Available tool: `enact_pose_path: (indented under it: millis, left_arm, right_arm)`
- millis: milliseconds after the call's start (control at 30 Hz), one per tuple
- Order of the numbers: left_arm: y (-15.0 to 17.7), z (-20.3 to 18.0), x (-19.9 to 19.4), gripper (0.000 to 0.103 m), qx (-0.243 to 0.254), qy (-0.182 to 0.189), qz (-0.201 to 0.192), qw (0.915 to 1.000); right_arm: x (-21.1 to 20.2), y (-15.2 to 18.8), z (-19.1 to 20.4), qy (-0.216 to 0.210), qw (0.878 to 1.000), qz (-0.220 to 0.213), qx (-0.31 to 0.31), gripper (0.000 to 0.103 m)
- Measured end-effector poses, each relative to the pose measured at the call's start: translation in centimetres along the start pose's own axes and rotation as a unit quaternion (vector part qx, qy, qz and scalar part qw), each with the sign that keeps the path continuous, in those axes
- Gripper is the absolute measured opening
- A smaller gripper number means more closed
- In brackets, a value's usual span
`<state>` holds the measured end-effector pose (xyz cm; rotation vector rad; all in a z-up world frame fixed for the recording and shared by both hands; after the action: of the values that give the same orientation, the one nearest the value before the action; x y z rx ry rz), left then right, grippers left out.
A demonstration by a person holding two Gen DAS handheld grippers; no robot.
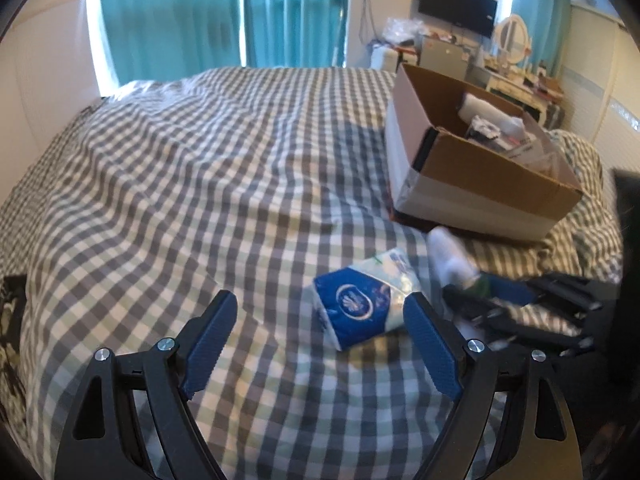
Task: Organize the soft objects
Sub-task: 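Grasp the green-tied white socks with the right tool while the left tool grasps the blue tissue pack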
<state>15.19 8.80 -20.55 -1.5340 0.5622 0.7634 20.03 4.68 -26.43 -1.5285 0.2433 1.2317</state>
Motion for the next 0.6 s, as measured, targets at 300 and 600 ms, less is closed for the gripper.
enact_pose_path:
  millis: [300, 600]
  left_arm:
    - [0.2, -4.1, 2.0, 0.086, 0.03, 0.007, 0.031, 0.9991]
    - [0.9, -3.6, 6.3, 0.085, 0.003, -0.019, 0.048, 0.9987]
  right_arm:
    - [-5.7, -0.1, -4.0, 0.056, 0.997, -0.047, 0.021, 0.027]
    - [-6.3, 1.0, -6.4, 0.06, 0.996, -0.039, 0.044, 0.028]
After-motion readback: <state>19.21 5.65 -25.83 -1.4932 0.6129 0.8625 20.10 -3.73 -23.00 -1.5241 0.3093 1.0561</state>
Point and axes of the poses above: each gripper's, at about its wrist camera, not at the fingertips, and x roughly the way its jaws point, z to its left, y to its underside, the point moved 9 cm from there along x, roughly the way its jaws point, and after that the axes turned 2 degrees about -y, right-handed, at the moved point
